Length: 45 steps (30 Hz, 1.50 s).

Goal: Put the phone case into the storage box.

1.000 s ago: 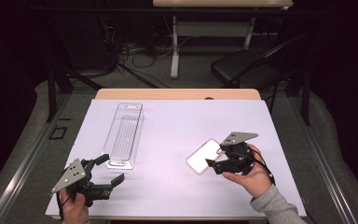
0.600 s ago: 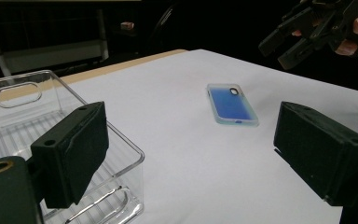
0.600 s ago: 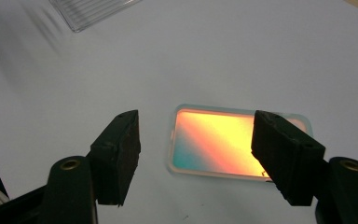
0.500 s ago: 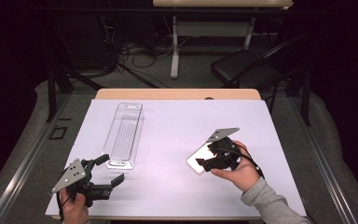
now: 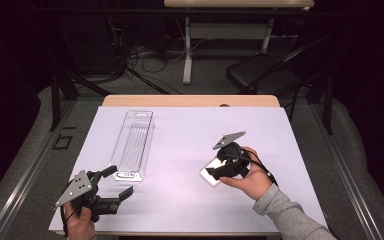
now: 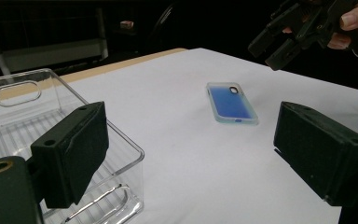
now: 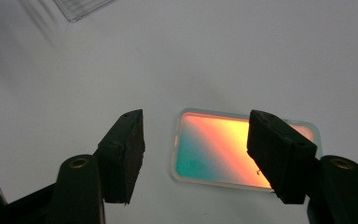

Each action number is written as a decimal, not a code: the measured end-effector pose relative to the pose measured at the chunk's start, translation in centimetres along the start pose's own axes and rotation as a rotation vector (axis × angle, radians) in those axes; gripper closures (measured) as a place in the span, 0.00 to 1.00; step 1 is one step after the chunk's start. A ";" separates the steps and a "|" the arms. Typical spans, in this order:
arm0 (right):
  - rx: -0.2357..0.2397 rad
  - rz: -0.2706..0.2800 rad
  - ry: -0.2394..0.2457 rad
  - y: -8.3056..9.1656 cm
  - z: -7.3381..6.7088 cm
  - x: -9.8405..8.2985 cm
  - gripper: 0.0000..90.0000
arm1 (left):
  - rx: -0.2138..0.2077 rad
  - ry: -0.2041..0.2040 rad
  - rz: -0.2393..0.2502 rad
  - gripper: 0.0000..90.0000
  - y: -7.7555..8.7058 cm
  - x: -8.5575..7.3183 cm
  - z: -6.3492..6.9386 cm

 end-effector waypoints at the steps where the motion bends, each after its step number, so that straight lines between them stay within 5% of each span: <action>1: -0.001 -0.001 0.006 -0.1 0.0 0.0 0.41 | 0.000 0.000 -0.001 0.12 0.0 0.0 0.0; 21: -0.010 -0.145 0.021 -2.0 -0.3 0.5 0.39 | -0.006 0.002 -0.005 0.12 -0.1 -0.1 0.0; 45: -0.015 -0.216 0.043 -3.5 -0.7 -0.1 0.51 | -0.007 0.002 -0.011 0.12 -0.1 -0.1 0.0</action>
Point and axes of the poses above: each handheld gripper's, and its own axes: y roughly backward along the jaws, x roughly out of its top, z roughly to its right, the point moved 1 cm from there along -y, roughly forward along the jaws, and after that the axes turned 6 degrees about z, right-handed, at the moved point
